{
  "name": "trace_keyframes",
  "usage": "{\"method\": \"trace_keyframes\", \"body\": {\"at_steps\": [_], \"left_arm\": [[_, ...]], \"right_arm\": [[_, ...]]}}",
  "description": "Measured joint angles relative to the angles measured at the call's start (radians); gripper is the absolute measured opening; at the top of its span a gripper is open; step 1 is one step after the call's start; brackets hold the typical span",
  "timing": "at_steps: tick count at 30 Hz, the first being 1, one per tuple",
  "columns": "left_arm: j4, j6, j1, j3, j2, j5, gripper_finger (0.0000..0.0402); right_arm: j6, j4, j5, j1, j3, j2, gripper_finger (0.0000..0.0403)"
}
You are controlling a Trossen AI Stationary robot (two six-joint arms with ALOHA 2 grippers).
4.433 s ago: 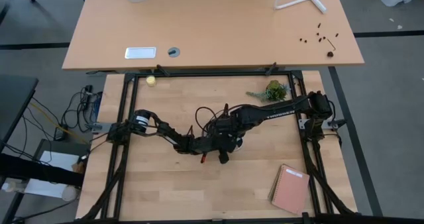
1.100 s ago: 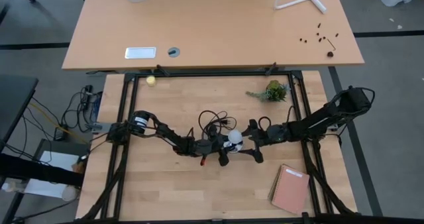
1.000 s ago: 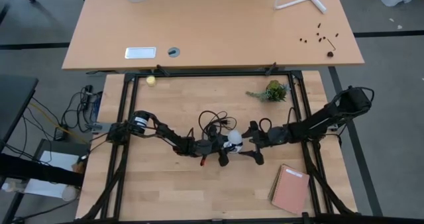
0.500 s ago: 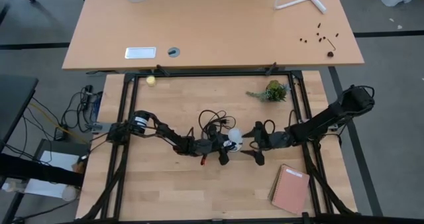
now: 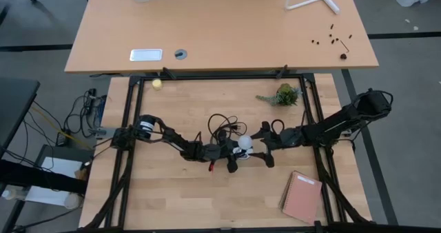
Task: Screw lightbulb
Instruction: Insert the white lightbulb into the metallic lamp
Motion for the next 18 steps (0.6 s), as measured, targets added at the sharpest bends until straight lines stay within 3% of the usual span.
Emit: {"method": "trace_keyframes", "body": {"at_steps": [13,18], "left_arm": [[-0.018,-0.038,-0.003,0.001,0.000,-0.100,0.0198],[-0.018,-0.034,-0.003,0.000,0.000,-0.089,0.0198]], "right_arm": [[0.086,-0.018,-0.021,0.135,0.000,-0.001,0.0347],[0.108,-0.133,0.165,0.130,0.000,-0.012,0.0347]]}}
